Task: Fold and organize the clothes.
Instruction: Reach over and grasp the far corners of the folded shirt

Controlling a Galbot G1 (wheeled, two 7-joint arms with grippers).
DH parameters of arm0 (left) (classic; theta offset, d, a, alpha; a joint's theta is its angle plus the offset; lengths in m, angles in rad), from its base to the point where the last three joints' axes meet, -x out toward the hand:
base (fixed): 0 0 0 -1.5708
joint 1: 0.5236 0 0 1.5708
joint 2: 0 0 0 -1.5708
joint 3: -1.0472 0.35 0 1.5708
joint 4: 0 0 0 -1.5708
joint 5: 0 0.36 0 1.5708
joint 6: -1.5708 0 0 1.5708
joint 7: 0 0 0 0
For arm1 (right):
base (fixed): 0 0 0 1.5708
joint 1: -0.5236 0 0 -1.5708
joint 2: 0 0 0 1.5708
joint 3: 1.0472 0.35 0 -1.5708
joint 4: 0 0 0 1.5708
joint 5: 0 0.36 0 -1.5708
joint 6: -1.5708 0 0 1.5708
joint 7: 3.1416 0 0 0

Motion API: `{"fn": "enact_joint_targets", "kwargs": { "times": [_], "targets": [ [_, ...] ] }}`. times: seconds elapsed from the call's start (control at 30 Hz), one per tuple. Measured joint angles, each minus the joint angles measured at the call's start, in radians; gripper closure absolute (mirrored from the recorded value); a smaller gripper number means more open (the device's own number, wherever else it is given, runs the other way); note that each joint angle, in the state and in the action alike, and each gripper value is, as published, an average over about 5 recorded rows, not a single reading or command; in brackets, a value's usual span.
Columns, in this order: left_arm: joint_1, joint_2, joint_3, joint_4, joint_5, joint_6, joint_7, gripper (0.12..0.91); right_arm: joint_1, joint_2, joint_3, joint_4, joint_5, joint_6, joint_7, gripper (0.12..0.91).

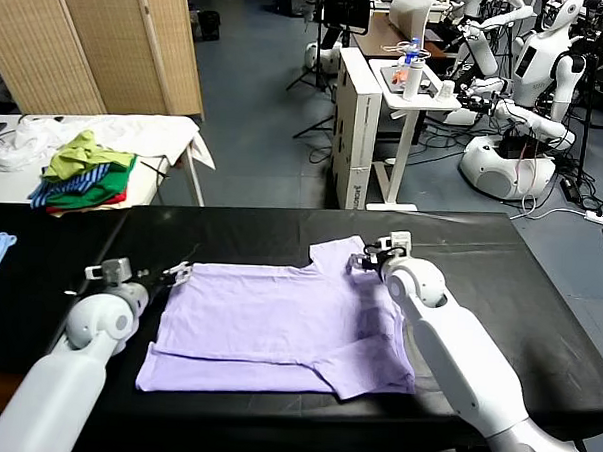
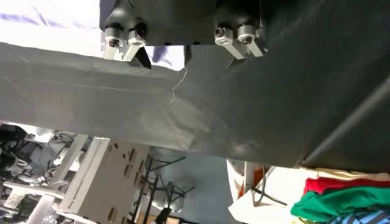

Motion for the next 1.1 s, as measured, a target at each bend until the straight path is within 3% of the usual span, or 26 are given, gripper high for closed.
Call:
{"fn": "enact_joint_targets", "kwargs": {
  "times": [0.17, 0.4, 0.7, 1.1],
  "targets": [
    [0.001, 0.001, 0.005, -0.001, -0.001, 0.005, 0.005, 0.763, 0.002, 0.002, 0.000, -0.003, -0.004, 0.007, -0.007, 0.742],
    [-0.001, 0.000, 0.009, -0.012, -0.005, 0.007, 0.007, 0.838, -0.002, 0.001, 0.006, 0.003, -0.011, 0.059, -0.030, 0.873],
    [0.013, 0.010, -0.014, -0.054, -0.022, 0.006, 0.000, 0.878, -0.029, -0.026, 0.033, 0.053, 0.009, 0.119, -0.055, 0.885],
    [0.096, 0.044, -0.081, -0.156, -0.026, 0.005, -0.001, 0.882, -0.095, -0.103, 0.061, 0.192, 0.057, 0.115, -0.063, 0.885]
  ]
}}
